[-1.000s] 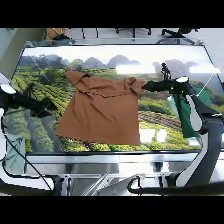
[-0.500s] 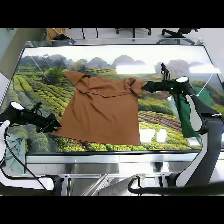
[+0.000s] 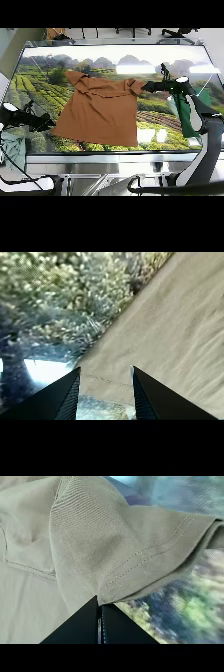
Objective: Fold the shirts.
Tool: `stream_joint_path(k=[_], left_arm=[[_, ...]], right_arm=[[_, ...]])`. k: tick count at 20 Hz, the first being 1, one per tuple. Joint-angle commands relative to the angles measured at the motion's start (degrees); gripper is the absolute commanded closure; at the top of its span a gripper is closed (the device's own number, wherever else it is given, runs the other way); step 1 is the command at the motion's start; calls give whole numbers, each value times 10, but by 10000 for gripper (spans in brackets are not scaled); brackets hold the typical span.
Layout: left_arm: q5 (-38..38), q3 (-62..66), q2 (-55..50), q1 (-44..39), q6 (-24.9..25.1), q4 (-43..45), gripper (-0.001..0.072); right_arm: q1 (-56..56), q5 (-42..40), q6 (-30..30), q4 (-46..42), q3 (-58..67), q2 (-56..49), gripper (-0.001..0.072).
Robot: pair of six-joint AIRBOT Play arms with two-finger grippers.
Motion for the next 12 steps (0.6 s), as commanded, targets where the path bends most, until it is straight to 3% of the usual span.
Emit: stream_joint_path(k=[1, 7, 12], left_arm=[[2, -1, 9, 14, 1, -2, 340], [5, -1, -51, 13, 1, -3, 340], [-61, 0, -96, -34, 26, -67, 342]], right_arm=[[1, -2, 0, 0, 0, 0, 698], [1, 0, 1, 0, 0, 0, 698], [1, 0, 1, 0, 0, 0, 698]])
